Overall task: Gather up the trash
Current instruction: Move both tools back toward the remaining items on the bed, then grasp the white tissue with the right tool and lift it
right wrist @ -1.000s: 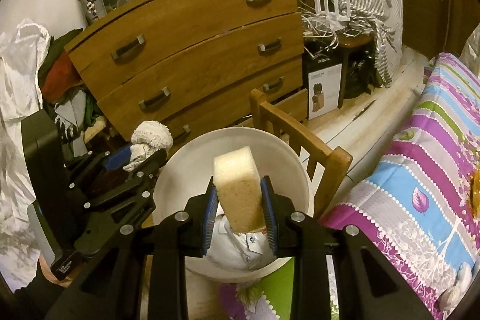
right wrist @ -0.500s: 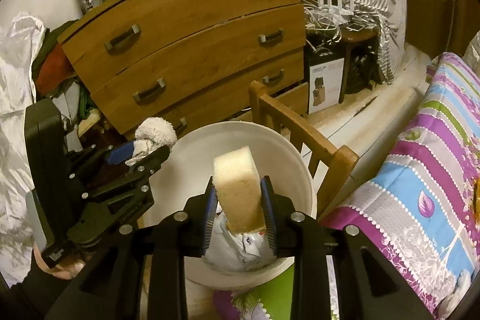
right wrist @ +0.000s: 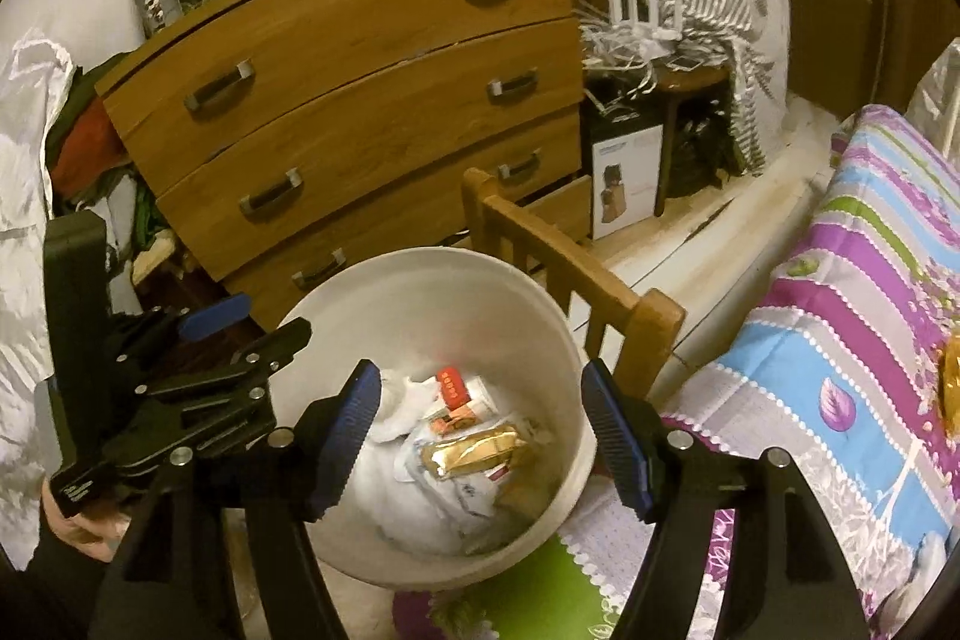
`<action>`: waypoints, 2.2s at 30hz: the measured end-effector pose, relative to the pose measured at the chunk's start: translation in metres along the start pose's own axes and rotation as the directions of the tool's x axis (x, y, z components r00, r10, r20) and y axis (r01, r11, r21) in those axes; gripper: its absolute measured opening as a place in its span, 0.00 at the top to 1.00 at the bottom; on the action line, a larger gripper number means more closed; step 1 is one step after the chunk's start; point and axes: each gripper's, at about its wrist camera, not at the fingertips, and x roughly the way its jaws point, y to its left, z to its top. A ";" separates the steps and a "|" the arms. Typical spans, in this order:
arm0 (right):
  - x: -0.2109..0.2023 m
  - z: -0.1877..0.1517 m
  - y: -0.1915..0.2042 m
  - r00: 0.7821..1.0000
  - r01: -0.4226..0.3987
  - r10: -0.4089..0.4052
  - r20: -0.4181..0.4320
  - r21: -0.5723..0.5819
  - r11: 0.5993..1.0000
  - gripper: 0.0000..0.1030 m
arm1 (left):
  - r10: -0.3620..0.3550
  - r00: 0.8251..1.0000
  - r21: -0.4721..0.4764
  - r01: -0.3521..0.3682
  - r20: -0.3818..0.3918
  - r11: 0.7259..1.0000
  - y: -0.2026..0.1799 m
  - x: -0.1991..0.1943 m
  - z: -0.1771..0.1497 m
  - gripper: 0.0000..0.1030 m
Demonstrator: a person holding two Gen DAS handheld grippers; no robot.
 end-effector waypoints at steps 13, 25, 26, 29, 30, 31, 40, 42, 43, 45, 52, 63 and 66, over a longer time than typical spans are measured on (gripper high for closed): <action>-0.127 -0.089 -0.043 0.915 0.220 -0.237 0.327 0.089 0.972 0.29 | -0.042 0.983 0.096 0.025 0.179 0.995 -0.085 -0.069 -0.021 0.24; -0.248 -0.231 -0.191 0.887 0.315 -0.410 0.213 0.372 0.873 0.22 | -0.273 0.955 0.314 0.226 0.116 0.922 -0.209 -0.082 -0.080 0.18; -0.257 -0.240 -0.206 0.882 0.322 -0.425 0.203 0.398 0.859 0.22 | -0.288 0.953 0.320 0.245 0.093 0.915 -0.216 -0.079 -0.086 0.18; -0.276 -0.257 -0.263 0.878 0.328 -0.451 0.162 0.484 0.811 0.22 | -0.318 0.948 0.325 0.297 0.012 0.898 -0.243 -0.069 -0.108 0.18; -0.276 -0.258 -0.289 0.892 0.306 -0.432 0.136 0.523 0.796 0.22 | -0.324 0.946 0.325 0.310 -0.011 0.894 -0.251 -0.067 -0.114 0.18; -0.275 -0.258 -0.311 0.904 0.277 -0.408 0.124 0.555 0.784 0.22 | -0.330 0.943 0.325 0.322 -0.033 0.889 -0.259 -0.064 -0.121 0.18; -0.189 -0.212 -0.423 0.966 0.228 -0.252 -0.064 0.672 0.704 0.22 | -0.312 0.946 0.371 0.323 -0.091 0.871 -0.288 -0.053 -0.142 0.18; -0.169 -0.208 -0.426 0.964 0.252 -0.242 -0.113 0.683 0.686 0.24 | -0.302 0.948 0.358 0.317 -0.100 0.878 -0.285 -0.047 -0.139 0.18; -0.160 -0.208 -0.430 0.964 0.255 -0.230 -0.132 0.692 0.675 0.26 | -0.299 0.949 0.346 0.317 -0.105 0.883 -0.284 -0.043 -0.137 0.18; -0.145 -0.213 -0.435 0.963 0.267 -0.202 -0.176 0.704 0.658 0.34 | -0.296 0.948 0.331 0.317 -0.112 0.889 -0.281 -0.040 -0.135 0.18; -0.149 -0.206 -0.424 0.972 0.212 -0.225 -0.070 0.675 0.707 0.72 | -0.288 0.951 0.327 0.310 -0.115 0.893 -0.277 -0.035 -0.135 0.18; -0.246 -0.216 -0.399 0.959 0.128 -0.262 0.112 0.652 0.747 0.72 | -0.315 0.942 0.338 0.337 -0.119 0.879 -0.283 -0.042 -0.140 0.18; -0.274 -0.243 -0.381 0.951 0.129 -0.277 0.135 0.641 0.756 0.72 | -0.335 0.935 0.362 0.353 -0.112 0.863 -0.293 -0.050 -0.138 0.18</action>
